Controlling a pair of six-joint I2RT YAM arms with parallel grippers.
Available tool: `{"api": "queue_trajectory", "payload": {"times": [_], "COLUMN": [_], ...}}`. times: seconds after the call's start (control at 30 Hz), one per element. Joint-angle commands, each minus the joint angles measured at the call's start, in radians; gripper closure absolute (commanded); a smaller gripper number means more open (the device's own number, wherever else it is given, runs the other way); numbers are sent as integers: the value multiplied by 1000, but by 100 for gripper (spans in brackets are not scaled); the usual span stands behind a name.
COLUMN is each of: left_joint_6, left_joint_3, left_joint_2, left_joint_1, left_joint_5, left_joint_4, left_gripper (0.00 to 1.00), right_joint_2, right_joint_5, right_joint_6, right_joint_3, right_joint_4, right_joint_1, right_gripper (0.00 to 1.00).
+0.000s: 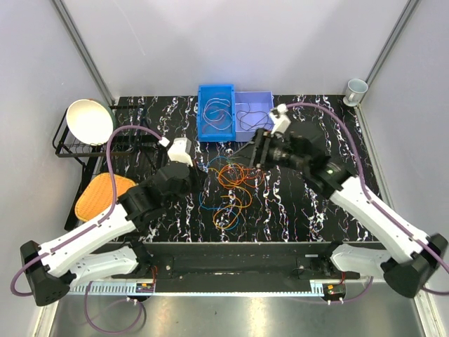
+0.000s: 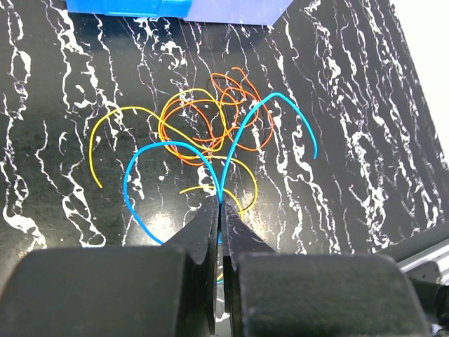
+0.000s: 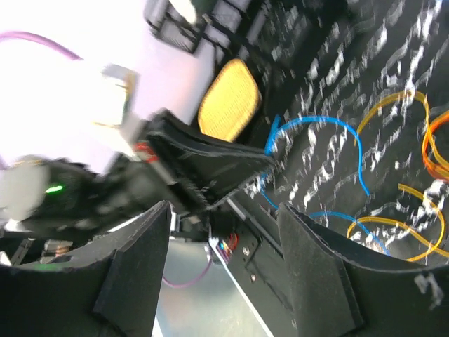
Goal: Untangle the cables
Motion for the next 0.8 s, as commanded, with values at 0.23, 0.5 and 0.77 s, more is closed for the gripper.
{"api": "queue_trajectory", "payload": {"times": [0.23,0.5,0.77], "left_joint_6": [-6,33,43], "left_joint_3": [-33,-60,-73], "left_joint_2": [-13,-26,-15], "left_joint_1": [1,1,1], "left_joint_5": [63,129,170], "left_joint_4": [136,180,219], "left_gripper": [100,100,100], "right_joint_2": [207,291,337], "right_joint_5": [139,168,202], "right_joint_6": [62,73,70], "right_joint_3": [-12,21,30], "right_joint_4": [86,117,118], "right_joint_1": [136,162,172], "right_gripper": [37,43,45]}}
